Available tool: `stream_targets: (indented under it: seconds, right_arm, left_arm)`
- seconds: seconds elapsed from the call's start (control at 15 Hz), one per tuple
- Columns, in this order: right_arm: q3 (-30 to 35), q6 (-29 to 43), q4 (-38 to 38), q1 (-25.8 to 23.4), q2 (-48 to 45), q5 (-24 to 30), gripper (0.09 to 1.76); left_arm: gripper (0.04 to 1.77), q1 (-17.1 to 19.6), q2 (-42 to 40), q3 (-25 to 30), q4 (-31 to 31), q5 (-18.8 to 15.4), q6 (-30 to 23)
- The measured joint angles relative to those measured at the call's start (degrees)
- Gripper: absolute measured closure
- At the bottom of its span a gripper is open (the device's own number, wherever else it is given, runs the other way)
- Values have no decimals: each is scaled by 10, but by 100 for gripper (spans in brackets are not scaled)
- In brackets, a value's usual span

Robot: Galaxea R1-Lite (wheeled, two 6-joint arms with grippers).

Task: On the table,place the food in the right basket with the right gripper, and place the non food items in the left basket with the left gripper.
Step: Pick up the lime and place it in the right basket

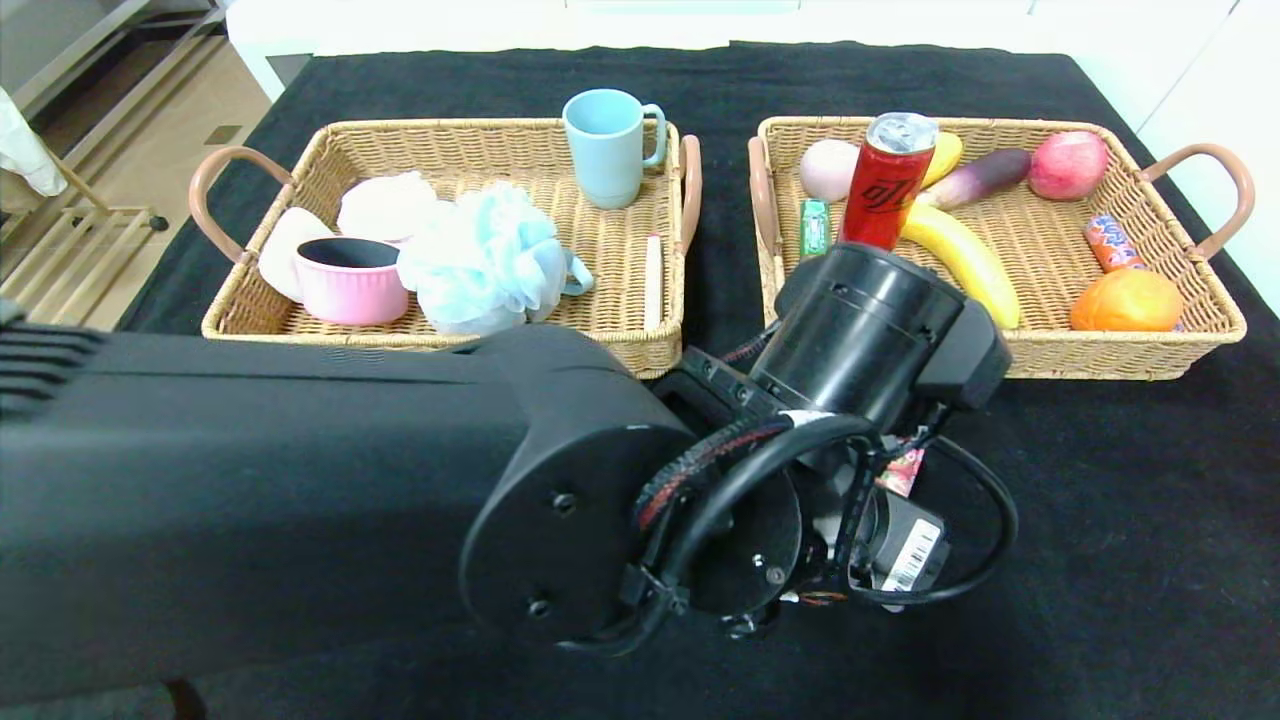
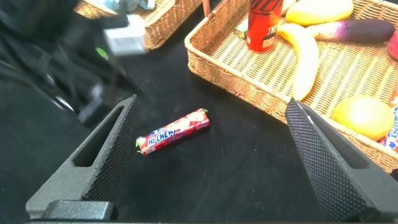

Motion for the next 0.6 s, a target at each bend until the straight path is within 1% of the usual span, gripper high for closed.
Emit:
stream_targets:
  seconds: [0.13, 0.2, 0.33, 0.47, 0.6]
  right_arm:
    - [2, 0, 0, 0, 1, 0, 14]
    - [3, 0, 0, 0, 4, 0, 14]
    - [4, -1, -1, 0, 12, 0, 14]
    - [4, -1, -1, 0, 19, -1, 14]
    - [5, -1, -1, -1, 26, -1, 14]
  left_arm:
    - [26, 1, -24, 1, 32, 30, -2]
    - [24, 1, -36, 0, 42, 53, -9]
    - [21, 7, -59, -2, 47, 80, -21]
    - [18, 25, -83, -2, 49, 104, -27]
    - [16, 48, -103, -1, 82, 122, -45]
